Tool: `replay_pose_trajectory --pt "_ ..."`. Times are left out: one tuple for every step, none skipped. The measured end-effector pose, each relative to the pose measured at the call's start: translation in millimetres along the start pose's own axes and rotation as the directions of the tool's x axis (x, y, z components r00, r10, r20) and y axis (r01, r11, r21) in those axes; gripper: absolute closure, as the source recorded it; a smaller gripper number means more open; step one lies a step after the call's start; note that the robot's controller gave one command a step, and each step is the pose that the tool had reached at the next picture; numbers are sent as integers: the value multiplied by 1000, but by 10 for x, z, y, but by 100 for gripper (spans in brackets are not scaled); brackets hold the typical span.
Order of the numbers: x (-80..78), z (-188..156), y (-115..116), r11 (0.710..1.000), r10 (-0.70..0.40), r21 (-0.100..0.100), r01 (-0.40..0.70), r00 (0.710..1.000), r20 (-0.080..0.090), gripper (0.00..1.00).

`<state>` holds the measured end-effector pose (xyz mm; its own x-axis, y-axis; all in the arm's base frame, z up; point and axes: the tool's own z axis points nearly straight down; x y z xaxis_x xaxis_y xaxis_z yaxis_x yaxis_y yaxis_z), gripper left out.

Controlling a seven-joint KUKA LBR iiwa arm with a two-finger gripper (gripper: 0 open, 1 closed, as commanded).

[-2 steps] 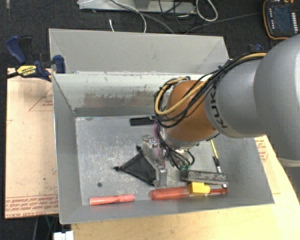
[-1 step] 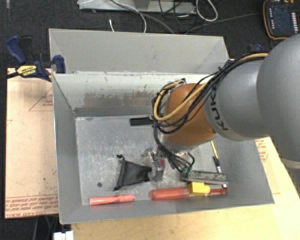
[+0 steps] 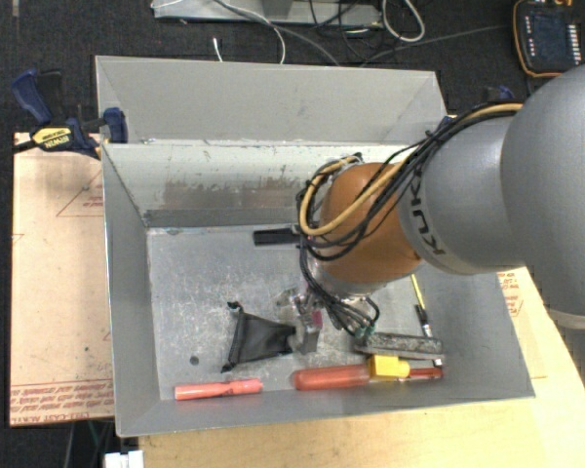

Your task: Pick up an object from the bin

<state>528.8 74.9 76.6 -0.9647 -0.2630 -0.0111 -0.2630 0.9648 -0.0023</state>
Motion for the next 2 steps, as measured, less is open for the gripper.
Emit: replay_pose_trajectory --pt "70 -1007 37 1000 -25 -1 25 1000 -4 100" --pt "-106 -1398 39 1000 -18 -1 18 1000 -6 100"
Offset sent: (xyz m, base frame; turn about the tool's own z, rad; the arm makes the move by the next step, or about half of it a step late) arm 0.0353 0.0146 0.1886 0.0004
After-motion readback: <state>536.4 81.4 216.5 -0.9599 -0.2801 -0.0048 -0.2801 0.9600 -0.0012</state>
